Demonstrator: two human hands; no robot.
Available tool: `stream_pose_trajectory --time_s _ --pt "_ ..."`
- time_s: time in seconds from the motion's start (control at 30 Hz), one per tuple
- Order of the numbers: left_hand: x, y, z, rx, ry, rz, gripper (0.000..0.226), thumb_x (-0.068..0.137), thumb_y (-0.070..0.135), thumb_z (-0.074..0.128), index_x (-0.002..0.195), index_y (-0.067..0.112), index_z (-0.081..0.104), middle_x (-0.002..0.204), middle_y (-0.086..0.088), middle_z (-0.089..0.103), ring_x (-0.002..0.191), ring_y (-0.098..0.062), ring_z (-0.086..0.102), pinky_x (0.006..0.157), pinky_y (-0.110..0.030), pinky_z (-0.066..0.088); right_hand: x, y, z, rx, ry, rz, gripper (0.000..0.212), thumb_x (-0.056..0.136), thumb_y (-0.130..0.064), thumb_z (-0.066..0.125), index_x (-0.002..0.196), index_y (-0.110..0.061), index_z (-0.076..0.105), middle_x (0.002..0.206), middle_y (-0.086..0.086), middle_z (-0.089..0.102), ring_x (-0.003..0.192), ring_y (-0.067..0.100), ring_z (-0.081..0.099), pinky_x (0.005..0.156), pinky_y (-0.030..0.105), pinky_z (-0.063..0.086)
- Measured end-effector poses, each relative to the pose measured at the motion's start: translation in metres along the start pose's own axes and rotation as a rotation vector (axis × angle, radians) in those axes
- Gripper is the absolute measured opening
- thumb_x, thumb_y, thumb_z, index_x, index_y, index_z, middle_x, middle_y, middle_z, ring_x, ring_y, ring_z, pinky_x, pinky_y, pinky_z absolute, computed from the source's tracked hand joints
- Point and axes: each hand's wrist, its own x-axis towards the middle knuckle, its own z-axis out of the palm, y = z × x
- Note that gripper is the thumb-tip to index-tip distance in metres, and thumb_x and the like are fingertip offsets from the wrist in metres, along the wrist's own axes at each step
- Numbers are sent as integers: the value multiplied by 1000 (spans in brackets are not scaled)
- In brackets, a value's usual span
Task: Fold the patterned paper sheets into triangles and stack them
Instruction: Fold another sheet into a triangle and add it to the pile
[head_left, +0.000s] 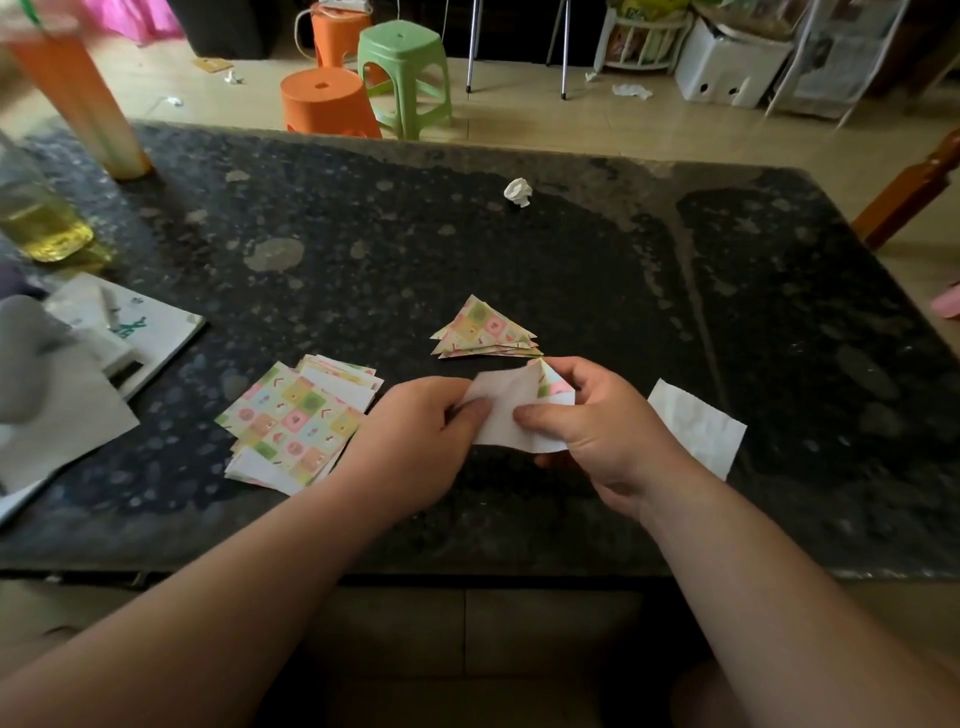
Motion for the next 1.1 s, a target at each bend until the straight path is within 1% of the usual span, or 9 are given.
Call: stream_pose_trajectory --time_s 0.1,0.2,0.27,0.33,0.43,0.5,0.63,0.93,1.1 --pt "7 -2 3 -253 -4 -176 14 100 35 61 98 32 74 84 14 74 80 -6 68 70 -29 53 0 2 0 -51 45 -53 48 87 -18 82 123 -39 57 112 -8 69 103 15 69 81 35 64" --pt "10 -3 5 -500 -23 -300 19 97 33 68 113 27 75 92 14 77 89 -10 74 84 -40 61 -2 5 1 -64 60 -147 43 87 -29 82 115 -47 54 104 -12 73 93 8 73 76 29 63" --pt "12 -4 6 -580 -22 -329 24 94 30 72 118 23 73 96 11 78 89 -12 75 84 -41 62 -2 6 3 -54 56 -192 31 88 -36 79 110 -45 59 102 -10 75 93 11 74 78 32 62" --pt "13 -3 7 -621 -16 -352 29 93 27 74 121 21 72 99 8 77 88 -13 76 81 -38 63 -4 2 7 49 65 -179 19 93 -46 69 110 -37 65 100 -9 76 95 16 74 81 35 61" --pt "13 -5 9 -650 2 -344 32 92 24 75 124 20 71 99 10 78 90 -13 75 84 -40 62 -6 -1 8 216 51 -93 41 101 -59 43 117 -32 70 107 -4 77 101 20 73 85 40 59" --pt "13 -6 10 -646 13 -322 34 91 25 76 124 22 71 101 11 78 96 -15 74 87 -43 61 -7 -3 8 241 71 -69 40 108 -49 38 117 -32 73 110 -1 77 103 22 73 79 39 57" --pt "10 -3 10 -573 18 -268 28 91 29 76 119 28 72 99 16 77 94 -10 73 87 -40 61 -3 -1 9 273 170 -35 18 102 -29 61 104 -26 79 108 -1 77 104 23 73 83 41 61" --pt "3 1 7 -421 -27 -117 11 93 29 73 101 37 72 92 24 75 83 2 72 75 -25 59 -2 -5 4 258 125 107 14 96 -22 70 103 -12 77 97 6 79 96 24 76 86 43 62" --pt "4 1 3 -442 -78 -91 16 92 21 74 102 33 72 97 15 77 90 -6 74 86 -39 61 0 -5 0 115 127 131 12 97 -23 70 97 -13 78 92 2 80 91 20 77 84 41 62"
